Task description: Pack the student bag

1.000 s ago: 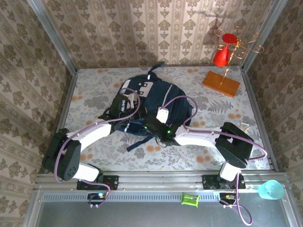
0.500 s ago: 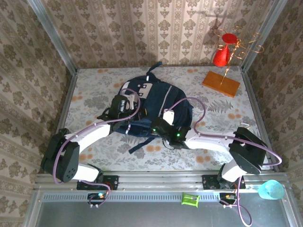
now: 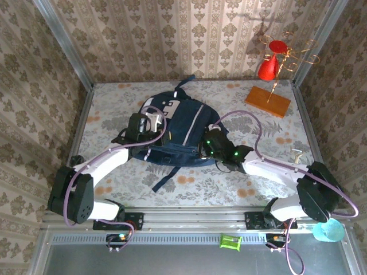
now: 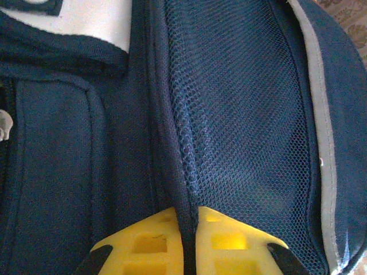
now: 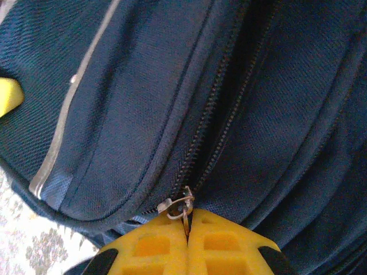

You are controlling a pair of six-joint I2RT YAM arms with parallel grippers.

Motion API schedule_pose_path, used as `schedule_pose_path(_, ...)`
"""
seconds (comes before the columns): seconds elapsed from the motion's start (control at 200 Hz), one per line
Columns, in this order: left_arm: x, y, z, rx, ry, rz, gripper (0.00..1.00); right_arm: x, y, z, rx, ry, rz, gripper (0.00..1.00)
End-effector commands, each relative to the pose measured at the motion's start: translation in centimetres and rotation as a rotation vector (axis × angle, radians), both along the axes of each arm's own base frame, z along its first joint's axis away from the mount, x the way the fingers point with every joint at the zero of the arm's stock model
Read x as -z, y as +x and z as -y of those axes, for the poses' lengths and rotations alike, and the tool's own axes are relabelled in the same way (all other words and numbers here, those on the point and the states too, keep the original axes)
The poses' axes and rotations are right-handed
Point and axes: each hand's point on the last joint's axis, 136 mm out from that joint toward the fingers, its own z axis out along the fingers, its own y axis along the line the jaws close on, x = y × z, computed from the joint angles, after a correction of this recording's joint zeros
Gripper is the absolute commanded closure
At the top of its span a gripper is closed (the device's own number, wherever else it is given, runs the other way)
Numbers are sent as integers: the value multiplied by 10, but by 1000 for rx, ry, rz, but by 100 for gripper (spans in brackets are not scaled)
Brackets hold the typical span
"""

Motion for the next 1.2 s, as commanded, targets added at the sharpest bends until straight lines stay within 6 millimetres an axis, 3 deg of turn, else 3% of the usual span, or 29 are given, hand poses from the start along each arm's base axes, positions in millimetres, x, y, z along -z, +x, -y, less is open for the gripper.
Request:
schedule_pose_path(0.0, 5, 18, -42, -109, 163, 47, 100, 23, -15, 33, -58, -146, -67, 100)
schedule_pose_path(0.12, -1, 21, -37, -98, 146, 54, 100, 12, -14, 12, -134, -75, -48, 100)
schedule_pose_path(0.27, -17, 20, -36, -95, 135, 87, 61, 7, -11, 13, -156, -115, -36, 100)
schedule_pose_path(0.45, -46, 12, -37, -69, 211, 327, 44, -13, -15, -8, -232, -11, -27, 100)
schedule_pose_path(0.58, -70, -25, 13, 201, 248, 594, 35, -29, -19, -16, -270, 41, -11, 100)
schedule_pose_path(0.67, -70, -53, 43, 417, 278, 730, 31, -37, -21, -20, -290, 73, -4, 100)
schedule_pose_path(0.8, -61, -72, 66, 609, 340, 857, 30, -44, -21, -24, -307, 104, -6, 100)
schedule_pose_path(0.96, -63, -76, 85, 715, 372, 935, 32, -47, -21, -25, -306, 114, -3, 100)
schedule_pose_path(1.195, -45, -72, 98, 816, 434, 918, 35, -48, -20, -25, -302, 121, -1, 100)
